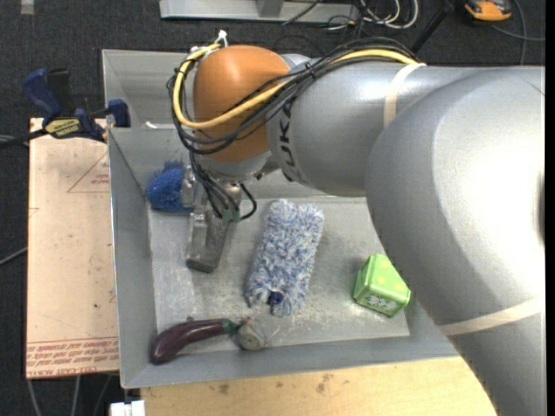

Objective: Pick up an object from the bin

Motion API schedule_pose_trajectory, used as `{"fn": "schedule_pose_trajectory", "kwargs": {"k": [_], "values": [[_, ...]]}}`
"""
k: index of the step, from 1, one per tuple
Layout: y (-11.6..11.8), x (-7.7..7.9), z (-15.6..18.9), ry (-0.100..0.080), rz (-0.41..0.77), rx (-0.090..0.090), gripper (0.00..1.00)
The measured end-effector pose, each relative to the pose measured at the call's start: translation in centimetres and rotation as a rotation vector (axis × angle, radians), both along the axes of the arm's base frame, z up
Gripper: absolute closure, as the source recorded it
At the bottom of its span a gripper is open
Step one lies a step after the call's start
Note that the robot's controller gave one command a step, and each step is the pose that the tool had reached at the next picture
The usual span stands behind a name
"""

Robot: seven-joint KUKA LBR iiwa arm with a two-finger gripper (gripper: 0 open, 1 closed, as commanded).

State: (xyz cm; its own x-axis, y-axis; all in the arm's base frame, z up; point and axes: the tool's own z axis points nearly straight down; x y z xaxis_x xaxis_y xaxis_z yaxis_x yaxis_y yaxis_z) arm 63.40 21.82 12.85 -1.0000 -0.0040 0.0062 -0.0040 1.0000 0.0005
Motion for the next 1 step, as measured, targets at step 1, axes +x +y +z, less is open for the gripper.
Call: {"fn": "schedule_pose_trajectory", "kwargs": {"k": [1], "values": [[-0.08, 0.21, 0.55, -0.007, -0.003, 0.001, 0.0]]}}
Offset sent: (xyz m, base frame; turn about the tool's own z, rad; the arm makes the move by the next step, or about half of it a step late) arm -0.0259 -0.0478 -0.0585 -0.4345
